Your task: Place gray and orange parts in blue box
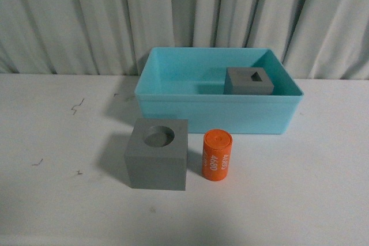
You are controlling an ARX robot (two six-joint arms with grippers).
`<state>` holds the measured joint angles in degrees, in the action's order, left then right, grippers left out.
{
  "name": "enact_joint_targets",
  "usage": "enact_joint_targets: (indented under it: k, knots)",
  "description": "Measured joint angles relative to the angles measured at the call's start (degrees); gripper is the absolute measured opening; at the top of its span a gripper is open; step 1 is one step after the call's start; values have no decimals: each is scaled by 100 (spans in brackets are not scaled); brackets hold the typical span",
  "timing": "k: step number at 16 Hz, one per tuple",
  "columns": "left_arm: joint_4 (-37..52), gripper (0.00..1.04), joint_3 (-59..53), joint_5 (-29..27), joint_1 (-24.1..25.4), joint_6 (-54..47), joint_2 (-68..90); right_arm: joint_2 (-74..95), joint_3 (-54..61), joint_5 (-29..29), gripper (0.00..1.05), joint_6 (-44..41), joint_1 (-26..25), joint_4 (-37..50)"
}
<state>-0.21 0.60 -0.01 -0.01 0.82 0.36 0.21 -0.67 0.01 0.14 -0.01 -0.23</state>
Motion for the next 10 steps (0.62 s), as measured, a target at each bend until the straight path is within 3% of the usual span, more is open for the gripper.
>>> enact_joint_targets:
  k: [2, 9, 10]
  knots:
    - [0, 98, 0, 0, 0, 0, 0, 0, 0, 2, 16, -2, 0, 2]
    - [-9, 98, 0, -2, 0, 2, 2, 0, 0, 2, 100, 0, 0, 2]
    - [-1399, 98, 553, -629, -245, 503, 748, -2, 0, 7, 97, -2, 0, -2]
